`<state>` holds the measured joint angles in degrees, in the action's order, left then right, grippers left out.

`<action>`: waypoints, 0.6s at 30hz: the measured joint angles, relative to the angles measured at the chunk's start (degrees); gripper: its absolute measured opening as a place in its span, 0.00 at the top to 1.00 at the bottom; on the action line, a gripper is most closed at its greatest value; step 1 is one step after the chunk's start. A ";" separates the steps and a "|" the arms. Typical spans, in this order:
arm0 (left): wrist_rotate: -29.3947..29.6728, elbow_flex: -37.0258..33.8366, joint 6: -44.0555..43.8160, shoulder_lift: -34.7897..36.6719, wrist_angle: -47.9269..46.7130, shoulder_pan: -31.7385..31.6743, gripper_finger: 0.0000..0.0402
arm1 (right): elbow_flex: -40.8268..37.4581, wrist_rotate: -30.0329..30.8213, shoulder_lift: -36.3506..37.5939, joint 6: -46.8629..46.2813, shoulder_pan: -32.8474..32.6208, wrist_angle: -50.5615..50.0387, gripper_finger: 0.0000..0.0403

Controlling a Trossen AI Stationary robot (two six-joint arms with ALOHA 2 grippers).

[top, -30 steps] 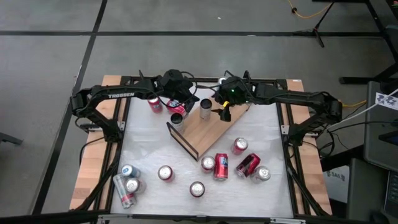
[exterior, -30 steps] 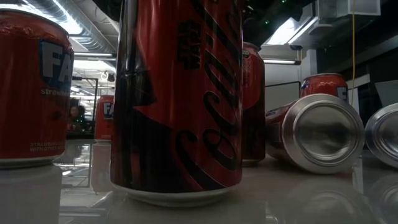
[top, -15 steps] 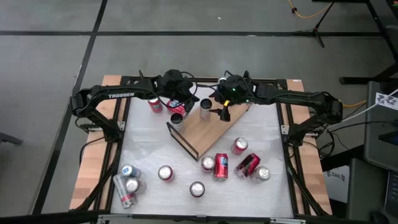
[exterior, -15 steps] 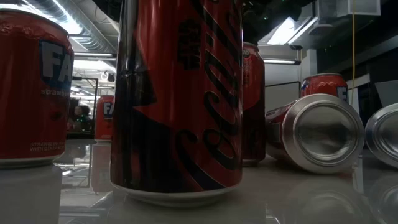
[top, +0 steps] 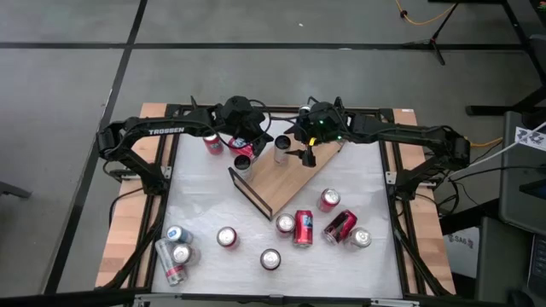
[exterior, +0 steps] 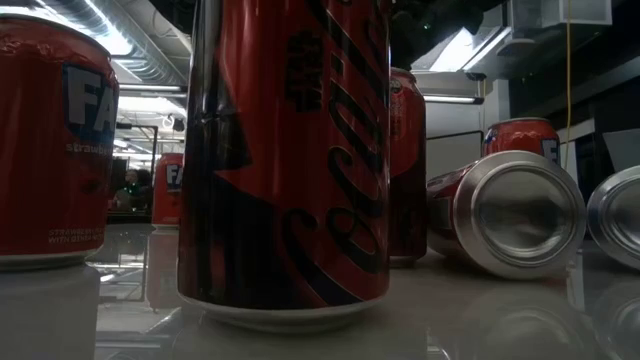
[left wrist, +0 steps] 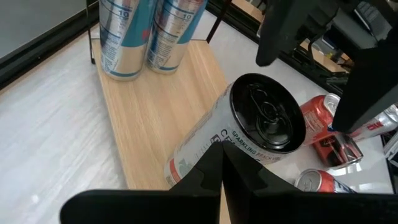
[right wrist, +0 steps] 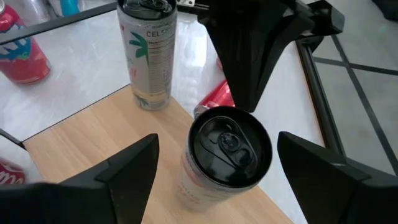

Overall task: Place canned beverage on shelf
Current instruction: Put the white pink soda can on the shelf aligned with the other white pink soda can

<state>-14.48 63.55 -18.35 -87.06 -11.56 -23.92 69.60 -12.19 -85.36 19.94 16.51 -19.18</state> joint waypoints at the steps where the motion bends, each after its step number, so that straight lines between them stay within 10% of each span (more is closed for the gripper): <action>1: 0.00 0.00 -0.02 0.01 -0.01 0.00 1.00 | 0.00 0.00 0.00 0.00 0.00 0.15 0.20; 18: -0.04 0.00 -0.04 0.01 -0.06 0.61 1.00 | 0.02 2.27 -3.87 -0.13 0.04 2.27 0.20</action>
<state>-14.52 63.55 -18.39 -87.05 -11.62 -23.31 69.62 -9.91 -89.24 19.81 16.56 -16.90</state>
